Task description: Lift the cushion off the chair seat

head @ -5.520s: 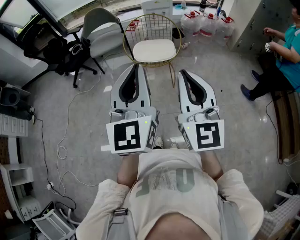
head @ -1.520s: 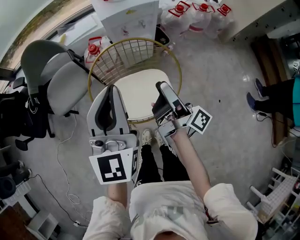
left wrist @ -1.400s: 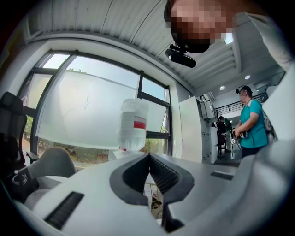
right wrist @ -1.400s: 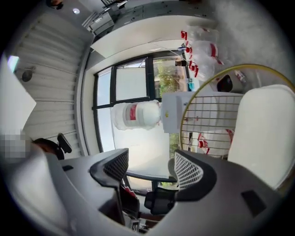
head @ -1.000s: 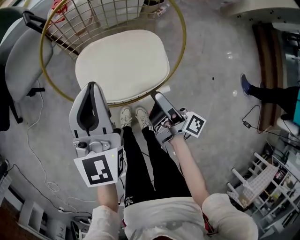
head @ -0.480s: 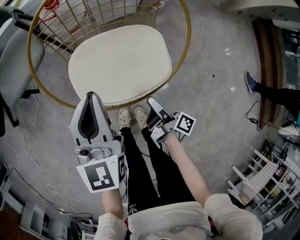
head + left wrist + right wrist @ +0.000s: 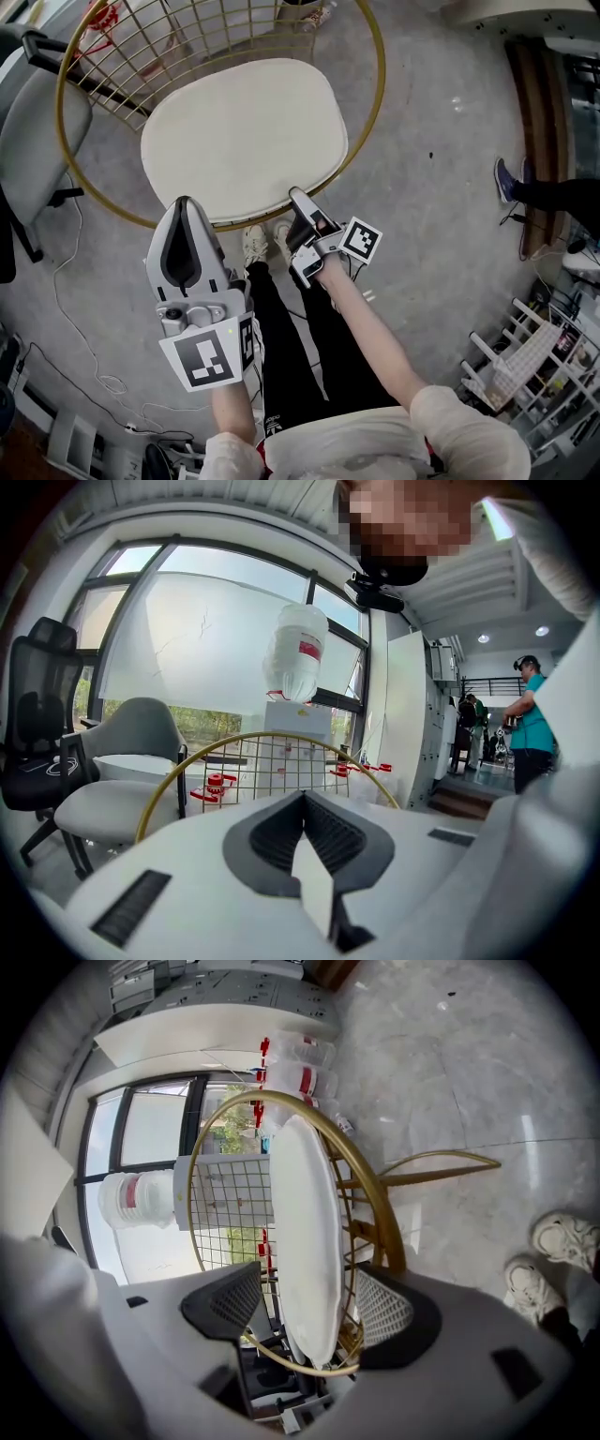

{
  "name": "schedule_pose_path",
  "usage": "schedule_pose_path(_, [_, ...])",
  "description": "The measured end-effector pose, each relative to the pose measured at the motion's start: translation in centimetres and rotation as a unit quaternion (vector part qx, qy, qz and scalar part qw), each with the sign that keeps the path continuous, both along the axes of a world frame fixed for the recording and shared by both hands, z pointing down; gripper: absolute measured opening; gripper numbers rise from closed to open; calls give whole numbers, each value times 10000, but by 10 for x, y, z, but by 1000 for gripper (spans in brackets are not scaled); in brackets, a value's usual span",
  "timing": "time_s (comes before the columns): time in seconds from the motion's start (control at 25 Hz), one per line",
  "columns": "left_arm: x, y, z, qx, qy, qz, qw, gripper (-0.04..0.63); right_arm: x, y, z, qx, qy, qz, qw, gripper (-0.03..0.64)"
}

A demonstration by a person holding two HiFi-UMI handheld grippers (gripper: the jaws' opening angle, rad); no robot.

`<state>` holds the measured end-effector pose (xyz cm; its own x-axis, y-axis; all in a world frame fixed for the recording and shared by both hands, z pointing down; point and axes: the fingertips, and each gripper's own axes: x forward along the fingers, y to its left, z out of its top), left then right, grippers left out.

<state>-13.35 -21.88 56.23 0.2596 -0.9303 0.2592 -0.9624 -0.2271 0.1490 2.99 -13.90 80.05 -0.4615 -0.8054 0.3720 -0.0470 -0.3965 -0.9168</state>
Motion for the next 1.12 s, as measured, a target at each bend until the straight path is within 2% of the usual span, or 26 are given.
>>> schedule_pose_path(0.36, [-5,-6,6,-55,267,-43,9996,14,-18,-26,13,77,-72,-104,9999,302])
schedule_pose_path(0.56, [2,-14,-1,-50,484,-69,9988,14,-16,-42,11,143,-165,123,9997,302])
schedule_pose_path(0.76, [11,-18,-8,84,515,-78,9986,12,-18,-51,12,224,-157,127,9995,302])
schedule_pose_path(0.96, [16,-21,-4,52,499,-21,9987,14,-17,-57,10,314,-215,328,9987,300])
schedule_pose_path(1.0, [17,-21,-3,32,499,-11,9988,14,-16,-57,12,270,-167,346,9989,287])
schedule_pose_path(1.12, [19,-22,2,-15,496,3,9988,14,-13,-55,24,73,38,433,9990,142])
